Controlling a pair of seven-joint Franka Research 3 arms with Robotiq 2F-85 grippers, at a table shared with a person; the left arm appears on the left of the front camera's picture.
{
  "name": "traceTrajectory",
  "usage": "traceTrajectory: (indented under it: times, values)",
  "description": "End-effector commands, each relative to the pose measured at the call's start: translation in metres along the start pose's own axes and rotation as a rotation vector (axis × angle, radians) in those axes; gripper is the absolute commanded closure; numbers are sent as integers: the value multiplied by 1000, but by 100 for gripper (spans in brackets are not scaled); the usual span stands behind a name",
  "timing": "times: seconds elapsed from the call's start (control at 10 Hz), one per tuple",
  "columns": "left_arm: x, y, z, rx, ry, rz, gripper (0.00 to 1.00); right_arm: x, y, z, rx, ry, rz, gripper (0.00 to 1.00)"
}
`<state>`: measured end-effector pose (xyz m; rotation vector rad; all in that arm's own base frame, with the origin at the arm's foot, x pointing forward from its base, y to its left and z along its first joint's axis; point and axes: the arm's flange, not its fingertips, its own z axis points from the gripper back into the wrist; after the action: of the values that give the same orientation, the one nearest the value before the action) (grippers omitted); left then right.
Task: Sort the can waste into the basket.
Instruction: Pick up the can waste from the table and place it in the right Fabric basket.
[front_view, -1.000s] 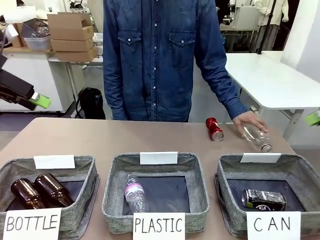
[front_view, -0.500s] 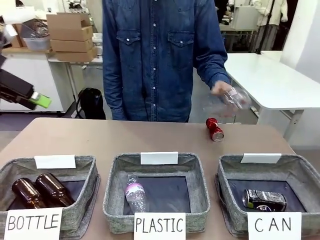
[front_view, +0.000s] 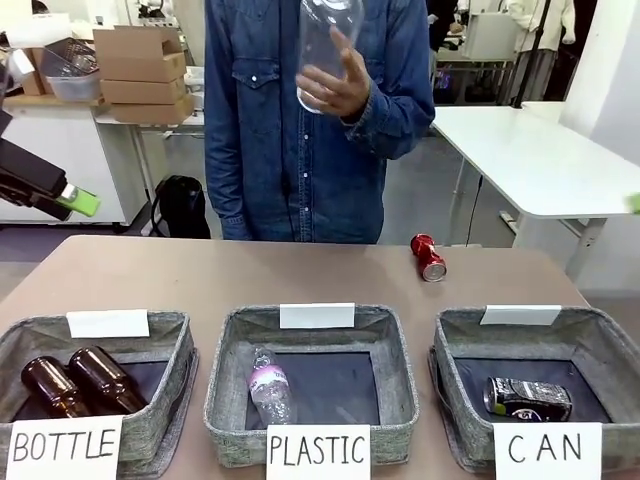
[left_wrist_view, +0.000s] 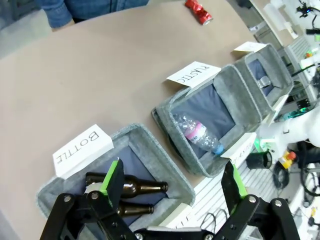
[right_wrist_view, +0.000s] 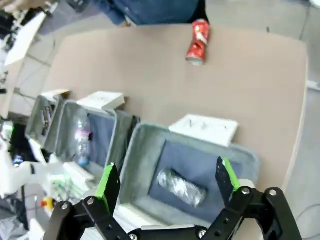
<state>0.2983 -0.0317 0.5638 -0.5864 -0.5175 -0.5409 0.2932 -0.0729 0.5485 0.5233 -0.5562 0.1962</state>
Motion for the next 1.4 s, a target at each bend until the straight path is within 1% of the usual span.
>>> traceTrajectory:
  times: [0.0, 0.1, 0.2, 0.3, 0.4, 0.5, 0.6, 0.7, 0.8, 0.9, 1.0, 1.1, 1.2, 1.3]
  values:
    - [-5, -2, -4, -13, -14, -11, 0, 45, 8, -71, -159, -43, -46, 0]
    - [-5, -2, -4, -13, -14, -11, 0, 60, 14, -119, -210, -72, 16, 0]
    - [-5, -2, -4, -13, -14, -11, 0, 65, 13, -149, -240, -73, 111, 0]
    - [-5, -2, -4, -13, -14, -11, 0, 66, 13, -164, -201, -45, 82, 0]
    - [-5, -2, -4, -13, -14, -11, 0, 52, 26, -118, -184, -51, 75, 0]
    - [-5, -2, -4, -13, -14, -11, 0, 52, 26, -118, -184, -51, 75, 0]
    - [-5, -2, -4, -13, -14, -11, 0, 57, 25, -160, -215, -42, 106, 0]
    - [-5, -2, -4, -13, -14, -11, 0, 58, 20, -167, -330, 67, 117, 0]
    - [-5, -2, -4, -13, -14, -11, 0, 61, 14, -171, -332, 90, 89, 0]
    - [-5, -2, -4, -13, -14, -11, 0, 51, 10, -141, -236, 54, 100, 0]
    - [-5, -2, -4, -13, -14, -11, 0, 43, 0, -118, -229, 25, 60, 0]
    - [-5, -2, -4, -13, -14, -11, 0, 38, -3, -107, -225, 22, 70, 0]
    - [-5, -2, -4, -13, -14, -11, 0, 37, -8, -105, -215, 38, 62, 0]
    - [-5, -2, -4, -13, -14, -11, 0, 38, -13, -105, -173, 34, 53, 0]
